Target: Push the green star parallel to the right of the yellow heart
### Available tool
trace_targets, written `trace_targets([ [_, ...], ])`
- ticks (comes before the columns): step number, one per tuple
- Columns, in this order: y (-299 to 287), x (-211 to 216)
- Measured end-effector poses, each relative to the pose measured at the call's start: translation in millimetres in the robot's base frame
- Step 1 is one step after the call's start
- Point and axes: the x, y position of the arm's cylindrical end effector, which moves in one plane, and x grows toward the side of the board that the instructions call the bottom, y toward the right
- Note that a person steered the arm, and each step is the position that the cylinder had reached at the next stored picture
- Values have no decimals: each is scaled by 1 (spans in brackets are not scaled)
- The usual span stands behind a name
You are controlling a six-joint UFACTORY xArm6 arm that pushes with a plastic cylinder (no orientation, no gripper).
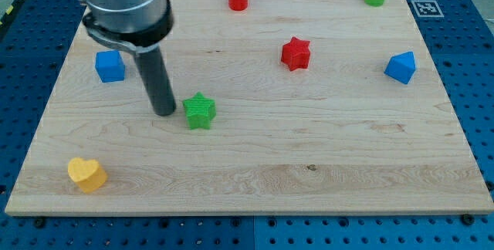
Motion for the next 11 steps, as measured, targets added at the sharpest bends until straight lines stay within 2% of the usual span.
trace_targets([
  [2, 55, 6],
  [3, 55, -17],
  [4, 75, -20],
  [6, 116, 19],
  [9, 168, 20],
  [11, 171, 41],
])
